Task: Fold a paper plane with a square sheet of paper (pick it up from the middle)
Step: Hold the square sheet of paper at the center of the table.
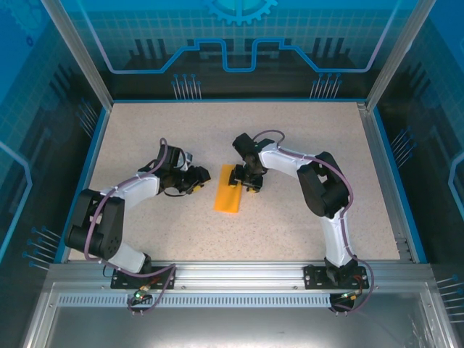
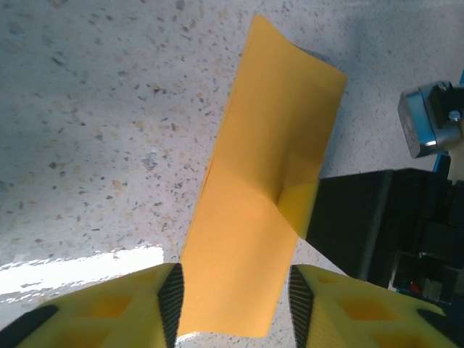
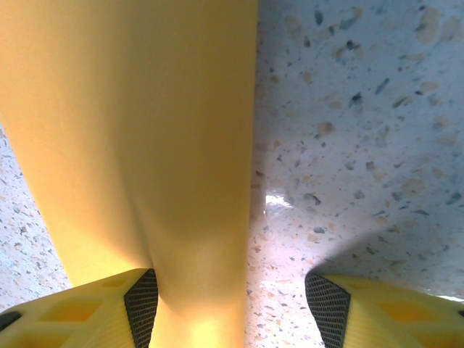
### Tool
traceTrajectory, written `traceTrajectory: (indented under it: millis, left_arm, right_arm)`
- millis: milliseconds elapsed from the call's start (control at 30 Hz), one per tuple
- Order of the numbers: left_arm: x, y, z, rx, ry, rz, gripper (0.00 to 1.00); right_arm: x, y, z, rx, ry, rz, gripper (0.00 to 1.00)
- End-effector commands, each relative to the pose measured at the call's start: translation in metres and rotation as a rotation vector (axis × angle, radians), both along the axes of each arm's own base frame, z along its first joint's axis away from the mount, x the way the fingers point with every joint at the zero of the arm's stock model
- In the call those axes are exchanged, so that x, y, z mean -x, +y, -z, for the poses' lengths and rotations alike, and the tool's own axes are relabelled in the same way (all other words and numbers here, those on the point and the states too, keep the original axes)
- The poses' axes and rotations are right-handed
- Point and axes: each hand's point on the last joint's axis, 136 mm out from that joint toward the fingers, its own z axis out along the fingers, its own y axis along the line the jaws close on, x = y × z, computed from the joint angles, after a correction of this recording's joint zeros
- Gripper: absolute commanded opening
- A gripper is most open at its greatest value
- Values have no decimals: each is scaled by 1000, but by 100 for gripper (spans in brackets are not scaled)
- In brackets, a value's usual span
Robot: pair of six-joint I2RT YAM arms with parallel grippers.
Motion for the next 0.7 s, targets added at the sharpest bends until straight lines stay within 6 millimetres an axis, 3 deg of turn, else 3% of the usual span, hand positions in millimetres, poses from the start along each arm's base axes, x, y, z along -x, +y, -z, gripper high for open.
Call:
traceTrajectory:
  millis: [0, 67, 133, 333, 667]
  left_arm:
    - [-2, -13, -5, 68, -17, 59, 36]
    - [-5, -20, -5, 87, -11, 78, 22]
    - [-9, -27, -1, 106, 11, 90, 0]
    - [-22, -48, 8, 194, 38, 118, 0]
    - [-27, -59, 27, 204, 69, 140, 0]
  right_arm:
    - [19, -17, 57, 130, 75, -31, 63]
    - [20, -18, 58, 135, 76, -30, 63]
    - [20, -19, 58, 136, 76, -31, 63]
    - [22, -19, 61, 137, 81, -30, 63]
    - [24, -20, 65, 139, 89, -32, 62]
